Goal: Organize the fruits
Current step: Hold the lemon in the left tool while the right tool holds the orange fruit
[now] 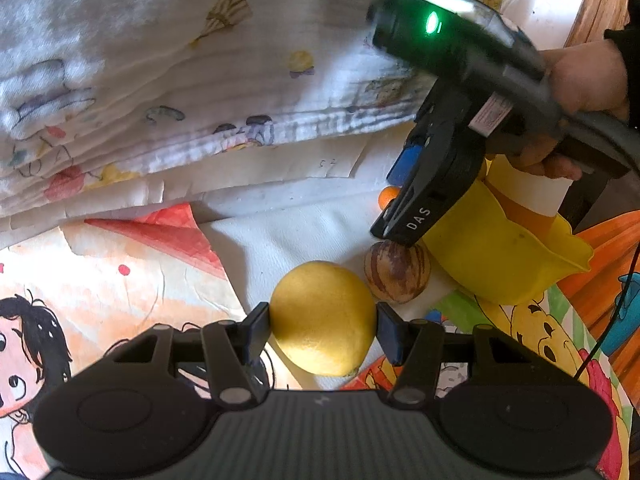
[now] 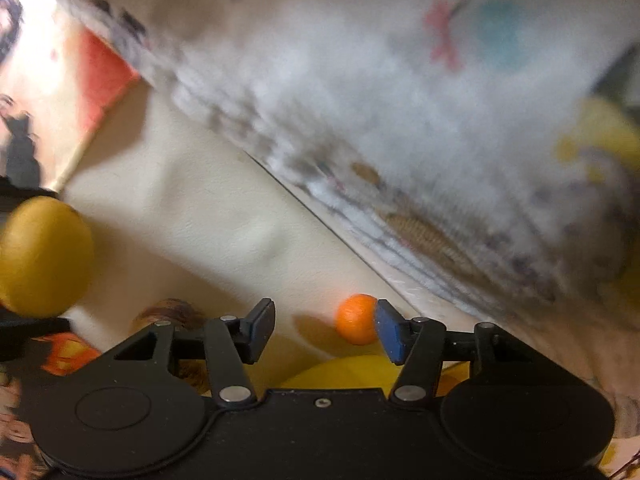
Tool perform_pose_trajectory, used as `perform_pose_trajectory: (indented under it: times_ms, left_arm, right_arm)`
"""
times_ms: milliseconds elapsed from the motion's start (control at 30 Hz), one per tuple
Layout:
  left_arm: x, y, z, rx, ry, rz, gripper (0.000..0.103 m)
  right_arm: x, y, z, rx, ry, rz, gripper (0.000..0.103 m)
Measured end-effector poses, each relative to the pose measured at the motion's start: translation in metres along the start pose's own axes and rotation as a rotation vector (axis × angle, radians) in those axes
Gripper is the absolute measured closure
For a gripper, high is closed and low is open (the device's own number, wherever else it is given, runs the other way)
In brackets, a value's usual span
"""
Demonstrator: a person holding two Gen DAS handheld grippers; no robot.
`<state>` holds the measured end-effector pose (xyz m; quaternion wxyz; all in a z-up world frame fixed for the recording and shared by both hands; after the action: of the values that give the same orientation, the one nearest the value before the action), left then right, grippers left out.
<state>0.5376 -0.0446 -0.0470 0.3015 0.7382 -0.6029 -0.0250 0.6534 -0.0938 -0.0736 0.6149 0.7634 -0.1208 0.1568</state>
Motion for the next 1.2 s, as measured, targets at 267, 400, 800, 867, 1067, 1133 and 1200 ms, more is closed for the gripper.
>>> perform_pose_trajectory:
  times_ms: [267, 400, 800, 867, 1067, 1133, 1200]
  left_arm:
    - [0.001, 0.003, 0.001, -0.002, -0.014, -0.006, 0.043]
    - [0.004, 0.003, 0.001, -0.006, -0.022, -0.013, 0.043]
    - [0.003, 0.001, -0.001, -0.012, -0.017, -0.015, 0.043]
    - [0.004, -0.001, -0.002, -0.013, -0.023, -0.016, 0.043]
    - [0.006, 0.001, 0.000, -0.009, -0.042, -0.014, 0.043]
    - [0.006, 0.001, 0.000, -0.010, -0.041, -0.014, 0.043]
    - [0.005, 0.001, -0.001, -0.013, -0.035, -0.012, 0.043]
  right_arm:
    - [-0.001, 0.035, 0.006, 0.086, 0.013, 0.106, 0.049]
    - [-0.003, 0.027, 0.014, 0.078, 0.076, 0.216, 0.049]
    - [-0.011, -0.010, 0.015, 0.031, 0.163, 0.254, 0.057]
    - [-0.019, -0.007, 0.011, 0.024, 0.153, 0.248, 0.057]
    - [0.000, -0.013, 0.007, 0.017, 0.157, 0.214, 0.058]
    - [0.004, -0.007, 0.005, -0.002, 0.143, 0.191, 0.057]
    - [0.013, -0.017, 0.000, -0.021, 0.129, 0.173, 0.057]
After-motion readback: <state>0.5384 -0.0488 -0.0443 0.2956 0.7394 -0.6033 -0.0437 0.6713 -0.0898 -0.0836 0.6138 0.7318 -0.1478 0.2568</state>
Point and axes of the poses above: each gripper's, at about its wrist camera, not at the fingertips, and y roughly against the way its jaws point, x to its right, z to its underside, the point moved 2 cm from there along -y, roughly the way its jaws point, and after that the axes turned 12 degrees about x, right-handed, at the moved point
